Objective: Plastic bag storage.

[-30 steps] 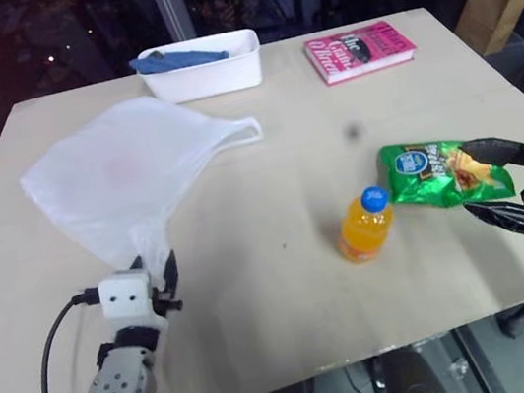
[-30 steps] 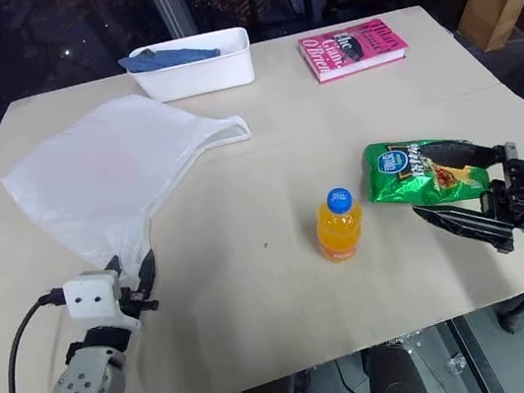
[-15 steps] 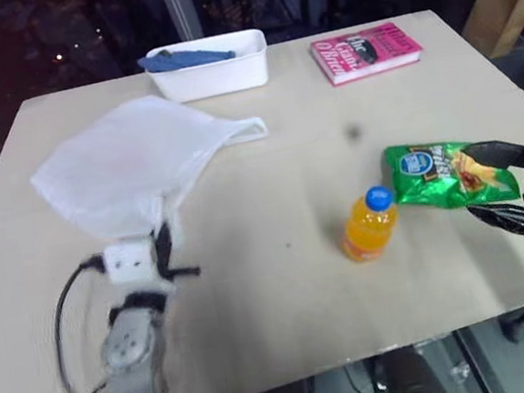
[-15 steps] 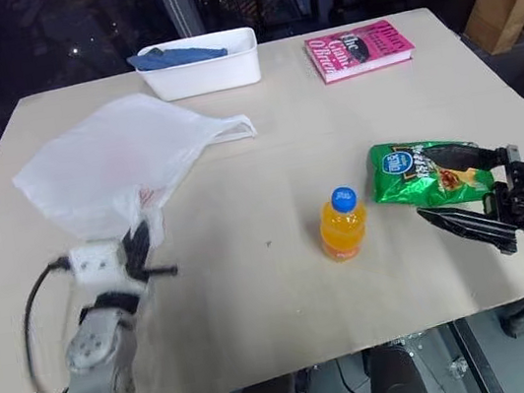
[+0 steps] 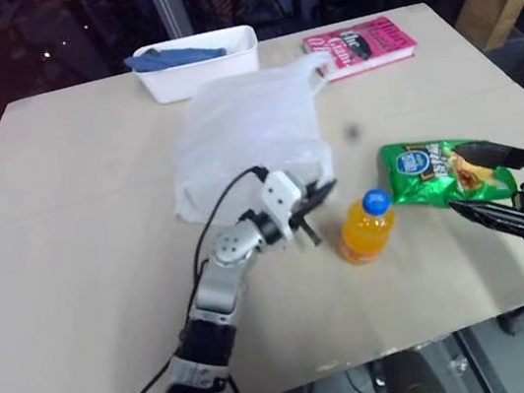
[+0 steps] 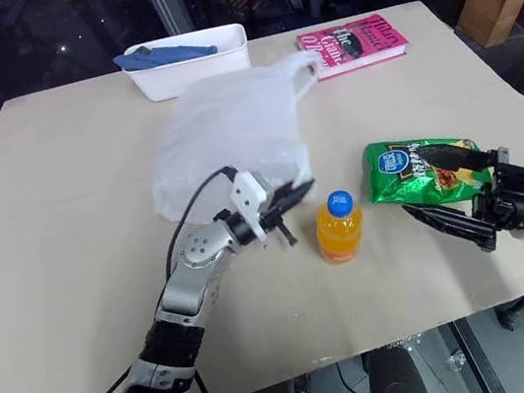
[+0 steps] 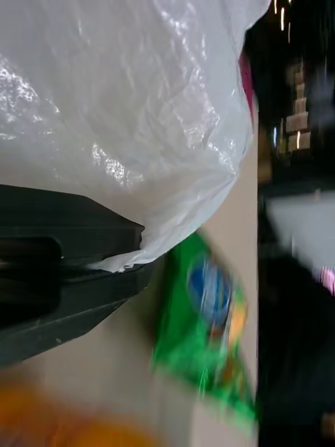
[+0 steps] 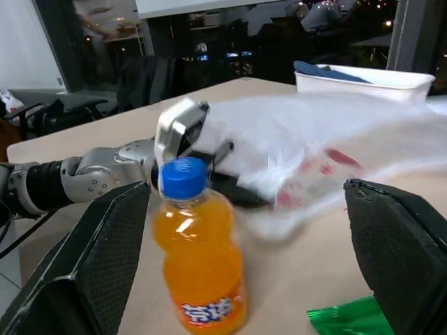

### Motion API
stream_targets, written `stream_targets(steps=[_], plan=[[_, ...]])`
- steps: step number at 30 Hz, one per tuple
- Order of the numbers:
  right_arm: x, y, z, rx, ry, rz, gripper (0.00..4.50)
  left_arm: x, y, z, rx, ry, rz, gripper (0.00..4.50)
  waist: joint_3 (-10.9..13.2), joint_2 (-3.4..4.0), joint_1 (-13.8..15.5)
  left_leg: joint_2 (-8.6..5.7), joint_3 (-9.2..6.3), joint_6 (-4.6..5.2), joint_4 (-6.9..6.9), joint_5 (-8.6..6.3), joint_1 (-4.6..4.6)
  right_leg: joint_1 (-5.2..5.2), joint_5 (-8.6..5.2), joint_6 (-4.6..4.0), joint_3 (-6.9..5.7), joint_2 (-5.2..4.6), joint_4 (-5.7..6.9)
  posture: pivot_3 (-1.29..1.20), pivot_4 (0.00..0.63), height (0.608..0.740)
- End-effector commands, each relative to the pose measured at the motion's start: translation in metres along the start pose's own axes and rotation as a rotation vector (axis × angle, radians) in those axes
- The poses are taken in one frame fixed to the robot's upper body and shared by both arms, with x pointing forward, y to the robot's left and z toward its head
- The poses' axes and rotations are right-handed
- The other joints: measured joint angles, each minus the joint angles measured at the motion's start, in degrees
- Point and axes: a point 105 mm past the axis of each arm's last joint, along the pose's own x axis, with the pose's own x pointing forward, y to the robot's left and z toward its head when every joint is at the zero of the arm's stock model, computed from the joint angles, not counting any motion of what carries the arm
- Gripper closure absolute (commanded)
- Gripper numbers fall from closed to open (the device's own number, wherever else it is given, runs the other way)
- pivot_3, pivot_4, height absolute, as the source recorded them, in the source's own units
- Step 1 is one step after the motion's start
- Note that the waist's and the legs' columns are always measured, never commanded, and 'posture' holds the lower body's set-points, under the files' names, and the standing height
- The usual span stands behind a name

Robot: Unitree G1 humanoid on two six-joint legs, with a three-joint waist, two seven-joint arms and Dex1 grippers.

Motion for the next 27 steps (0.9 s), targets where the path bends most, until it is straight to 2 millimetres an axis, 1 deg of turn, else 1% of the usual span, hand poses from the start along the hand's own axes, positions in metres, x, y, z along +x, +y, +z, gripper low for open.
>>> stream_targets(steps=[1, 4, 6, 8, 10, 13, 15, 17, 18, 20, 24, 27], plan=[[0.001, 0.003, 0.011, -0.038, -0.006, -0.027, 0.0, -0.022, 0.01, 0.015, 0.043, -0.03, -0.011, 4.39, 0.0, 0.0, 0.0, 0.02, 0.0, 0.16, 0.02, -0.09, 0.0, 0.01, 0.0, 0.0, -0.01, 0.01, 0.02, 0.0, 0.15, 0.74], [0.006, 0.001, 0.011, -0.011, 0.012, -0.039, 0.0, -0.046, 0.024, 0.012, 0.058, 0.016, 0.056, 4.39, 0.0, 0.03, -0.2, 0.08, 0.02, 0.16, 0.04, -0.09, 0.07, 0.01, 0.0, 0.0, 0.01, 0.05, 0.11, 0.0, 0.15, 0.74], [0.011, 0.004, 0.012, 0.053, 0.019, -0.014, 0.0, -0.06, 0.029, 0.014, 0.056, 0.03, 0.094, 4.39, 0.0, 0.04, -0.1, 0.09, 0.02, 0.16, 0.04, -0.09, 0.1, 0.02, 0.0, -0.01, 0.01, 0.06, 0.12, 0.0, 0.15, 0.74], [0.015, 0.007, 0.011, 0.108, 0.04, 0.021, 0.0, -0.073, 0.022, 0.018, 0.034, 0.042, 0.089, 4.39, 0.0, 0.05, -0.1, 0.09, 0.02, 0.16, 0.05, -0.08, 0.09, 0.03, 0.0, 0.0, 0.01, 0.03, 0.12, 0.0, 0.15, 0.74], [0.02, 0.012, 0.004, 0.129, 0.09, 0.044, 0.0, -0.087, 0.008, 0.021, 0.004, 0.066, 0.063, 4.39, 0.0, 0.03, -0.1, 0.1, 0.02, 0.15, 0.05, -0.08, 0.09, 0.04, 0.0, -0.01, 0.02, 0.02, 0.09, 0.0, 0.15, 0.74], [0.025, 0.016, -0.003, 0.154, 0.131, 0.074, 0.0, -0.098, -0.001, 0.025, -0.04, 0.08, 0.1, 4.39, 0.0, 0.04, 0.0, 0.12, 0.0, 0.15, 0.01, -0.09, 0.05, 0.02, -0.01, -0.02, -0.01, 0.02, 0.01, 0.0, 0.15, 0.74], [0.032, 0.019, -0.005, 0.169, 0.142, 0.118, 0.0, -0.11, 0.0, 0.024, -0.044, 0.094, 0.213, 4.39, 0.0, 0.04, 0.1, 0.11, -0.04, 0.16, 0.02, -0.1, 0.0, 0.03, -0.01, -0.01, -0.06, -0.02, 0.0, 0.0, 0.15, 0.74], [0.04, 0.022, -0.009, 0.169, 0.174, 0.162, 0.0, -0.122, 0.0, 0.018, -0.048, 0.119, 0.342, 4.39, 0.0, 0.06, 0.0, 0.12, -0.03, 0.18, 0.04, -0.1, -0.03, 0.03, 0.0, -0.01, -0.06, -0.02, -0.04, 0.0, 0.15, 0.74], [0.043, 0.022, -0.013, 0.161, 0.199, 0.175, 0.0, -0.126, -0.001, 0.015, -0.054, 0.133, 0.384, 4.39, 0.0, 0.07, -0.1, 0.12, 0.0, 0.18, 0.05, -0.11, 0.0, 0.03, 0.0, -0.01, -0.02, -0.02, -0.04, 0.0, 0.15, 0.74], [0.048, 0.016, -0.017, 0.126, 0.249, 0.172, 0.0, -0.131, -0.001, 0.007, -0.075, 0.153, 0.464, 4.39, 0.0, 0.06, 0.0, 0.13, 0.01, 0.19, 0.04, -0.11, 0.02, 0.04, 0.0, -0.01, -0.03, 0.0, -0.02, 0.0, 0.15, 0.74], [0.051, 0.004, -0.022, 0.056, 0.342, 0.186, 0.0, -0.128, -0.005, 0.005, -0.071, 0.153, 0.477, 4.39, 0.0, 0.05, 0.3, 0.11, -0.08, 0.17, 0.1, -0.1, -0.04, 0.04, 0.0, -0.02, -0.17, 0.01, 0.01, 0.0, 0.15, 0.74], [0.051, 0.002, -0.026, 0.042, 0.399, 0.215, 0.0, -0.127, -0.005, 0.005, -0.067, 0.153, 0.482, 4.39, 0.0, 0.04, 0.2, 0.1, -0.08, 0.18, 0.16, -0.1, -0.07, 0.07, 0.0, -0.02, -0.18, 0.01, 0.0, 0.0, 0.15, 0.74]])
